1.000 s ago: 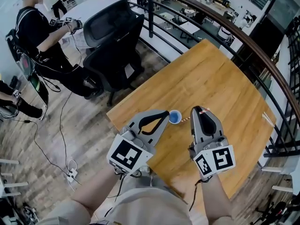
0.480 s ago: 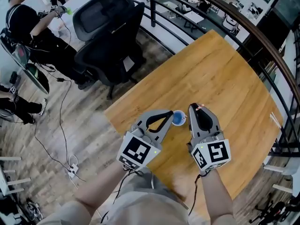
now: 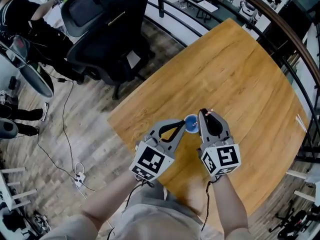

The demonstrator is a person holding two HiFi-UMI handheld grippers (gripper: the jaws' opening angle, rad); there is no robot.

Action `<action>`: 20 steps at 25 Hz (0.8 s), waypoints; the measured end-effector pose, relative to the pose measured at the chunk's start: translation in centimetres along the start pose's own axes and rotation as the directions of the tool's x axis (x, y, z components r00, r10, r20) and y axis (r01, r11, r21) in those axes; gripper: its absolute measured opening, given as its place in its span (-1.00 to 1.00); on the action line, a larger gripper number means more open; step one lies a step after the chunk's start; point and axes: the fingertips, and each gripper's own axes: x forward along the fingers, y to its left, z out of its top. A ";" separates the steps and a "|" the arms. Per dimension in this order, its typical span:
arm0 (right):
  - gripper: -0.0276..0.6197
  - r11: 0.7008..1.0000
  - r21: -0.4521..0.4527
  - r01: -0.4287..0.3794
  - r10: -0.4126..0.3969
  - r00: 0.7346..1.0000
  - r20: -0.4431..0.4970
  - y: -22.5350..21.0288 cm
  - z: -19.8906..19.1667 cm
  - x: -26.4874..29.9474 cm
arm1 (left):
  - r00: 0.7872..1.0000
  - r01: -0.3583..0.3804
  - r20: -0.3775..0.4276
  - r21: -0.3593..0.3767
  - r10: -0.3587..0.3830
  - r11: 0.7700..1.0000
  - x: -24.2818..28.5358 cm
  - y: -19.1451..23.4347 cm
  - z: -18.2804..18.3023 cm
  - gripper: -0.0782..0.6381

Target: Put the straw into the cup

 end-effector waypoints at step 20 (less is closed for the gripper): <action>-0.75 0.995 0.100 0.027 -0.015 0.993 -0.120 -1.1 -6.7 2.5 | 0.993 0.031 -0.111 -0.026 -0.033 0.999 1.4 -0.4 -5.7 -0.74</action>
